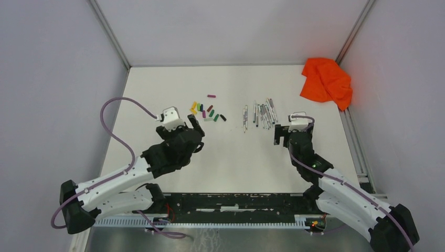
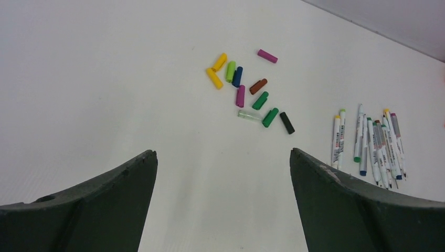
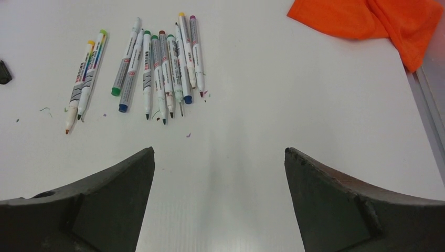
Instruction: Open the pen caps
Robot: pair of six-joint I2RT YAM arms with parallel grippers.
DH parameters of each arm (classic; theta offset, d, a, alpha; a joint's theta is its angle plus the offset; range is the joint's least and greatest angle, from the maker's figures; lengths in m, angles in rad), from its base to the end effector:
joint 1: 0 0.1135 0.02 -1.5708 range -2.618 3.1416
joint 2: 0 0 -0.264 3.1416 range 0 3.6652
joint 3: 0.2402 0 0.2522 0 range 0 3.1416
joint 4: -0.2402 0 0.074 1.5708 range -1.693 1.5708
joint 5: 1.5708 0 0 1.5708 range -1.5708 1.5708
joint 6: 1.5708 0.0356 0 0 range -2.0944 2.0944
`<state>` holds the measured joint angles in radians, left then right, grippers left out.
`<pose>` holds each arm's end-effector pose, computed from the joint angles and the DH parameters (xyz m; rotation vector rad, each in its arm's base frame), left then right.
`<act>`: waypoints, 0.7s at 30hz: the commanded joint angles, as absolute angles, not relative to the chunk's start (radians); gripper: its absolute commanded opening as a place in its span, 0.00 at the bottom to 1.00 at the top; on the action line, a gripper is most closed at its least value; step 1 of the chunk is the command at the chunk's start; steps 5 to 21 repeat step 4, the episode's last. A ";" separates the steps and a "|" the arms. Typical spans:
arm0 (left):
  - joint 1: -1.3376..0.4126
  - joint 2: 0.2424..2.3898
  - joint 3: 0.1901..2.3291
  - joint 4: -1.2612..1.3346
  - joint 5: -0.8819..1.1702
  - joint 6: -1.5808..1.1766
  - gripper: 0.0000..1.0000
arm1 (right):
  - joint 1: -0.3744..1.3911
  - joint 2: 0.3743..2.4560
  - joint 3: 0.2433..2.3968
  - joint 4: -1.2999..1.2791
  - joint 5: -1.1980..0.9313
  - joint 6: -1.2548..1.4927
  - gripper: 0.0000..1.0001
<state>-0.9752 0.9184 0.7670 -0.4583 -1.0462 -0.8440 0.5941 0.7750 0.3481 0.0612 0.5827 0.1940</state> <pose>0.1300 -0.1369 0.2931 -0.4182 1.8154 -0.1023 0.1569 0.0823 0.2143 0.0064 1.8741 -0.0235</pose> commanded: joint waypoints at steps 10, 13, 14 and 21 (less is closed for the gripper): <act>-0.994 0.907 0.769 -0.514 -1.199 -0.953 1.00 | 0.624 0.746 0.360 0.040 0.749 0.216 0.98; -0.994 0.907 0.769 -0.514 -1.199 -0.953 1.00 | 0.624 0.746 0.360 0.040 0.749 0.216 0.98; -0.994 0.907 0.769 -0.514 -1.199 -0.953 1.00 | 0.624 0.746 0.360 0.040 0.749 0.216 0.98; -0.994 0.907 0.769 -0.514 -1.199 -0.953 1.00 | 0.624 0.746 0.360 0.040 0.749 0.216 0.98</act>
